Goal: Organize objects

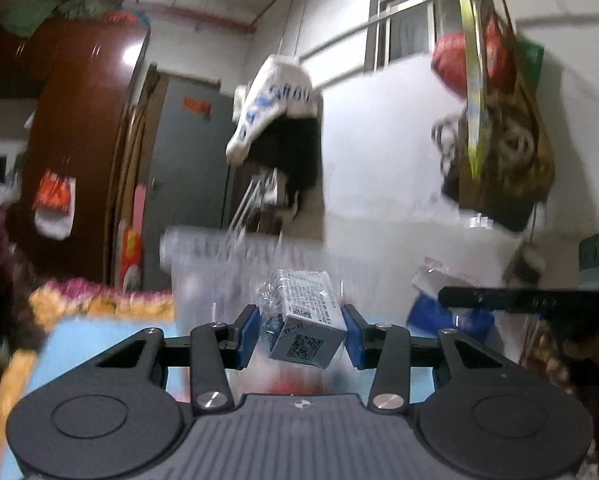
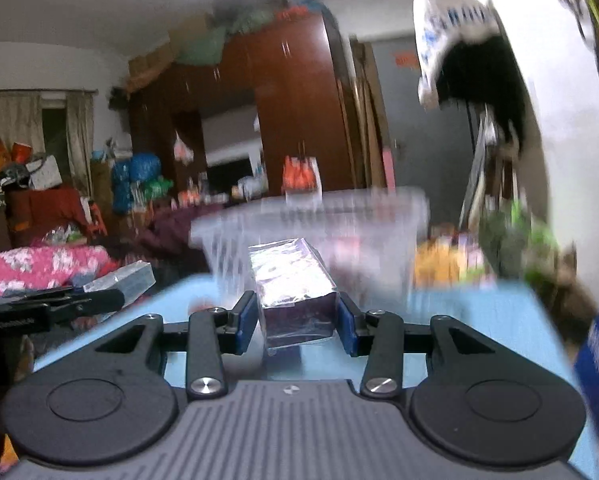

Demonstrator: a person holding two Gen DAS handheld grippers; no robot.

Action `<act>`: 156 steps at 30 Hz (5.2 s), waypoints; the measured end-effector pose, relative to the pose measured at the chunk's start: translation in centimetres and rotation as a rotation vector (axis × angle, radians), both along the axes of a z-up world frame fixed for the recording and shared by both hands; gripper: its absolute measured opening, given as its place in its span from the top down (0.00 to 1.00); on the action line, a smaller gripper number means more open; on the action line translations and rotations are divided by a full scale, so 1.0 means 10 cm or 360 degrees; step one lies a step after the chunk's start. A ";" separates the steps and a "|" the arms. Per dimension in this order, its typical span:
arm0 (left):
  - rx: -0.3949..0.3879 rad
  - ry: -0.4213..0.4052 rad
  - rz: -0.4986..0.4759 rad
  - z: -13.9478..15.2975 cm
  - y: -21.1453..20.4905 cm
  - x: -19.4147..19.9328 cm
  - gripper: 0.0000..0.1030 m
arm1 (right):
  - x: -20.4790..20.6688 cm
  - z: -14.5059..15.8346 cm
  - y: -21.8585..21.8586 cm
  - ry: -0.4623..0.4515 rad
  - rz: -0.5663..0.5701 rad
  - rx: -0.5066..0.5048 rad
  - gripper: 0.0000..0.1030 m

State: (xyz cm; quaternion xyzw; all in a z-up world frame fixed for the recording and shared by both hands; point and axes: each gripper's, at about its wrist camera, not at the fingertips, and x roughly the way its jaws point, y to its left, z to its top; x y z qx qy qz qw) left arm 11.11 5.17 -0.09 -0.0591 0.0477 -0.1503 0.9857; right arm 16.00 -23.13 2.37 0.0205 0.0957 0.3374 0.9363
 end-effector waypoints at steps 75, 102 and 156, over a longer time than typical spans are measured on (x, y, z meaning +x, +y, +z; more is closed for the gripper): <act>0.0323 0.0474 0.0153 -0.31 -0.18 0.46 0.53 | 0.32 -0.34 0.21 0.0227 0.0035 -0.0106 0.50; 0.0164 0.0325 0.0041 0.04 -0.16 0.51 0.53 | 0.22 -0.09 0.12 0.0083 0.0033 -0.0010 0.50; 0.0362 0.0742 0.0260 -0.43 0.11 1.24 0.55 | 0.71 -0.46 0.56 0.0492 0.0009 -0.0445 0.53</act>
